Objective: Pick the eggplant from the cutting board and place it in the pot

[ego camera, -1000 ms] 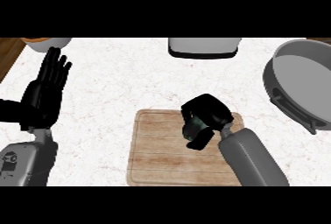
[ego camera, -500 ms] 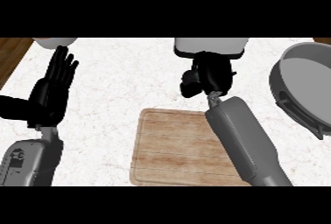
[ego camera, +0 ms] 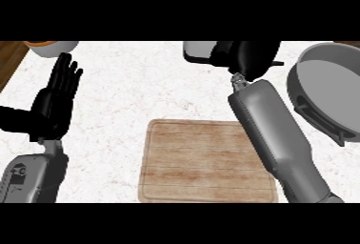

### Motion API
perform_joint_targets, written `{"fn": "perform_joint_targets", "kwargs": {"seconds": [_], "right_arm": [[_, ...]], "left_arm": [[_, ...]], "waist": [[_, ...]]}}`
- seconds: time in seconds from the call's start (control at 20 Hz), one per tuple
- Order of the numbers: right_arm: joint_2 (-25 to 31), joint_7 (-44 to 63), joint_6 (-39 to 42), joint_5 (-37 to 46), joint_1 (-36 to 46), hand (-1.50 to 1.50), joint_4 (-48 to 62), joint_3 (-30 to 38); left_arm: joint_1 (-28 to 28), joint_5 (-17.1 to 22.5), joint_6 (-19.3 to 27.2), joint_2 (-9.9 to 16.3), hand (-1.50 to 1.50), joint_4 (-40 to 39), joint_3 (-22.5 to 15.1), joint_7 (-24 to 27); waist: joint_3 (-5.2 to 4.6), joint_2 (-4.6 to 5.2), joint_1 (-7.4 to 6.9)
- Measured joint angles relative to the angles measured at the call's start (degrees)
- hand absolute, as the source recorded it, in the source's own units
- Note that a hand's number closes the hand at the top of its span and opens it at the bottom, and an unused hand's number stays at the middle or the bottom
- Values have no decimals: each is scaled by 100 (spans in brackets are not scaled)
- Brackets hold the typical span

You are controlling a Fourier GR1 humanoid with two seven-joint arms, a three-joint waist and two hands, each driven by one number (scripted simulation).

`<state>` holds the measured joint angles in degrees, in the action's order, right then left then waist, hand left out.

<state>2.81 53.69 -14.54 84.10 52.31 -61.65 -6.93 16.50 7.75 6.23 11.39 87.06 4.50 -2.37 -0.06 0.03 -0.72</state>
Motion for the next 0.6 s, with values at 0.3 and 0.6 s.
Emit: {"fn": "perform_joint_targets", "kwargs": {"seconds": [0.3,0.6], "right_arm": [[571,82,263,42,-278,150,-703,384],[1305,-373,736,-523,-1014,150,-1400,948]], "left_arm": [[-65,25,5,67,0,75,132,-36],[-202,97,-92,102,0,170,219,-13]], "waist": [[3,-22,96],[5,-24,121]]}}
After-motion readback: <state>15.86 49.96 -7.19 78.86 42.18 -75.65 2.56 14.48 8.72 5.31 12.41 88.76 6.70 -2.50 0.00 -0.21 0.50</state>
